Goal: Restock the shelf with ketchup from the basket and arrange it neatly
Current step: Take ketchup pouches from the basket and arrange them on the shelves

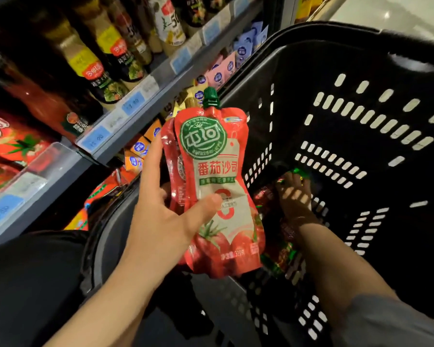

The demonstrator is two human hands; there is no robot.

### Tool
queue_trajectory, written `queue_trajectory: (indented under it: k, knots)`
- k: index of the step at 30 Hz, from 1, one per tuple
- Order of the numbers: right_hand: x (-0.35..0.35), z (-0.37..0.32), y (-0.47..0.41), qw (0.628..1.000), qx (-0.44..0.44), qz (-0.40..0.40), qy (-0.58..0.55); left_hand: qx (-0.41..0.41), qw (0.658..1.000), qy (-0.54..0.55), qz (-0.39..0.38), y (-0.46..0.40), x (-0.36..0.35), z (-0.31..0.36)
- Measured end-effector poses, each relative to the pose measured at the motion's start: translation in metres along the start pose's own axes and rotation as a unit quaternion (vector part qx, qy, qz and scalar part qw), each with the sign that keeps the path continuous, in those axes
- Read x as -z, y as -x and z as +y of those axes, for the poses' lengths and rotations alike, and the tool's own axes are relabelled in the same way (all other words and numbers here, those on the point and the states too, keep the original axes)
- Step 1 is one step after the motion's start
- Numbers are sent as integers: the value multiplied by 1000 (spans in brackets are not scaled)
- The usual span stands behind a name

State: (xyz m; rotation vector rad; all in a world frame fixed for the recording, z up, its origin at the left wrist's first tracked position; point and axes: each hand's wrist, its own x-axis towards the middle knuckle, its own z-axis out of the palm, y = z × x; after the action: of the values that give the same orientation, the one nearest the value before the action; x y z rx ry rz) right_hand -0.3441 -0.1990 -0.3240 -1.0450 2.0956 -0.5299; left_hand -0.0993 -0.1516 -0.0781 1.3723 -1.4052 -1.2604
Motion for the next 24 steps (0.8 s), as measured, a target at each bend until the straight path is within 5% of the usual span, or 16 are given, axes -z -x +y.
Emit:
queue_trajectory:
  k: [2, 3, 5, 7, 10, 14, 18, 21, 24]
  knots:
    - [4, -6, 9, 1000, -4, 24, -5, -1, 1000, -3, 2, 1, 1, 0]
    - [5, -5, 12, 984, 66, 30, 165, 0, 1000, -3, 3, 2, 1, 1]
    - [14, -15, 23, 965, 82, 0, 250, -1, 1000, -3, 4, 3, 0, 3]
    - [13, -12, 41, 969, 58, -52, 236, -2, 1000, 8, 10, 3, -2, 4]
    - [-6, 18, 75, 981, -83, -134, 110, -8, 1000, 20, 21, 3, -3, 4]
    - [-25, 25, 104, 953, -187, -239, 8, -1, 999, 32, 24, 5, -2, 2]
    - [-27, 15, 120, 950, -256, -144, -103, -9, 999, 35, 8, 6, 0, 3]
    - [-31, 10, 115, 877, -360, -149, -282, -11, 999, 42, 5, 7, 1, 4]
    - [-30, 18, 105, 858, -373, -139, -323, -7, 999, 49, 2, 7, 0, 4]
